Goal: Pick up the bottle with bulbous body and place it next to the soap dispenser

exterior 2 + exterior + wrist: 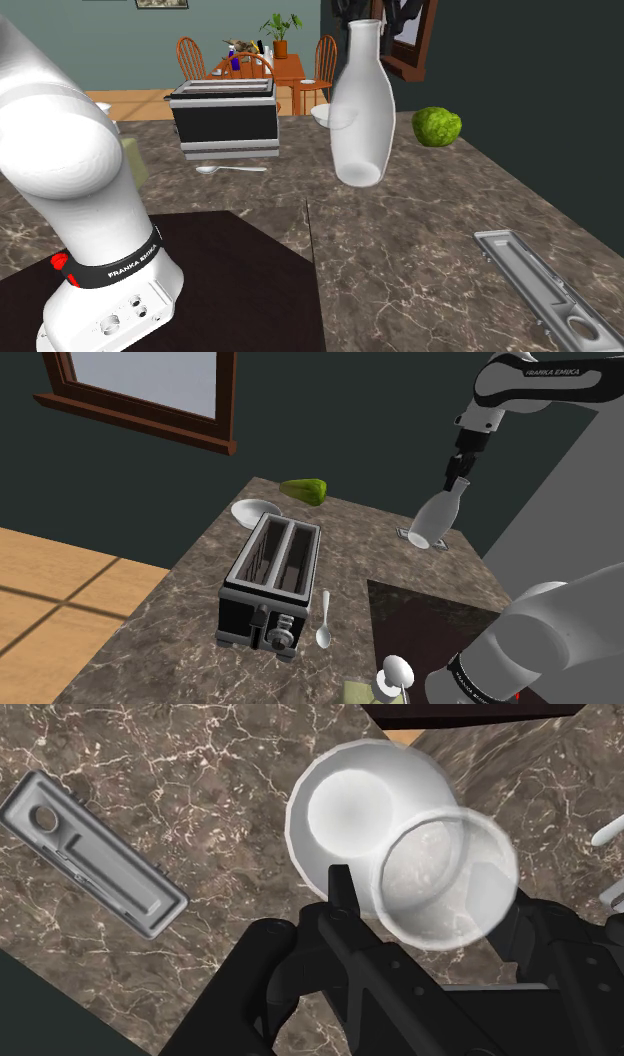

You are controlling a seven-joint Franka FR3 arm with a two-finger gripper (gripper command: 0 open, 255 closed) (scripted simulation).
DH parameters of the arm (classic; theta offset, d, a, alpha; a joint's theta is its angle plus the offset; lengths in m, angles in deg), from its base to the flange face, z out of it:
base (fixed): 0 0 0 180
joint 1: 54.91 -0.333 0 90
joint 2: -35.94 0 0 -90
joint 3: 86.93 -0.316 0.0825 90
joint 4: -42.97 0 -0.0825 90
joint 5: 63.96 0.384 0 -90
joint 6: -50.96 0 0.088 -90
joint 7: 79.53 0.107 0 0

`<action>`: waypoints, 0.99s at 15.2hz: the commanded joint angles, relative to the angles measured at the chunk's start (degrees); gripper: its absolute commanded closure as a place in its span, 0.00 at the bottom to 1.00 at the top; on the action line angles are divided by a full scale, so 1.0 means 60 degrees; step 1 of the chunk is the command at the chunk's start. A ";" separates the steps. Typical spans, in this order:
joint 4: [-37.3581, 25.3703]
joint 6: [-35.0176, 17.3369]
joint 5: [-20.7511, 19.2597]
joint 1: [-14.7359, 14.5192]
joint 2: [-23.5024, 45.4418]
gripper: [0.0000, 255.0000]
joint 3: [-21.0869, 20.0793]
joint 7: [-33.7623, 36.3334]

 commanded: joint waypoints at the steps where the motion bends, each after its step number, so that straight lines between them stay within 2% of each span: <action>1: -0.0271 0.0266 0.0010 -0.0004 0.0002 1.00 -0.0019 -0.0035; 15: -0.2493 0.2030 0.0176 -0.0091 0.0468 1.00 -0.0104 -0.0274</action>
